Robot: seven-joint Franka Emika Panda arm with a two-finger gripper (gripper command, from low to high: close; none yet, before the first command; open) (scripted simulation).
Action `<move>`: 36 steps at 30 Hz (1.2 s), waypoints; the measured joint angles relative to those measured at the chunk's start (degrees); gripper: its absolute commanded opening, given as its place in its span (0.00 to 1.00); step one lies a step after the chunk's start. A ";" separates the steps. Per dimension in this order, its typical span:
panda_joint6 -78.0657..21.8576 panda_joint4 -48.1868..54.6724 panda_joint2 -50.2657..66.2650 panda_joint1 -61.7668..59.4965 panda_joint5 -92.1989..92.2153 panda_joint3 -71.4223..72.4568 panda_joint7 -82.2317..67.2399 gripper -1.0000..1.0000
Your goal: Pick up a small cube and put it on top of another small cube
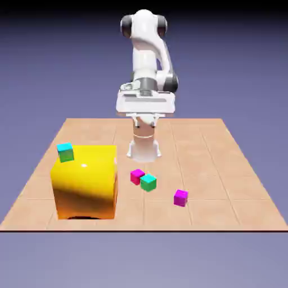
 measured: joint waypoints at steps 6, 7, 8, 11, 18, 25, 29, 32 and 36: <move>-9.88 -0.05 -2.52 11.18 -9.14 -12.46 2.69 0.50; -11.53 -0.06 -2.94 13.04 -10.67 -14.54 3.14 0.50; -13.17 -0.07 -3.36 14.90 -12.19 -16.61 3.59 0.50; -18.12 -0.10 -4.62 20.49 -16.76 -22.84 4.93 0.50; -29.64 -0.16 -7.56 33.53 -27.43 -37.38 8.07 0.50; -41.17 -0.22 -10.49 46.58 -38.09 -51.91 11.21 0.50; -47.76 -0.25 -12.17 54.03 -44.19 -60.22 13.01 0.50; -52.70 -0.28 -13.43 59.62 -48.76 -66.45 14.35 0.50; -59.29 -0.32 -15.11 67.07 -54.86 -74.75 16.15 0.50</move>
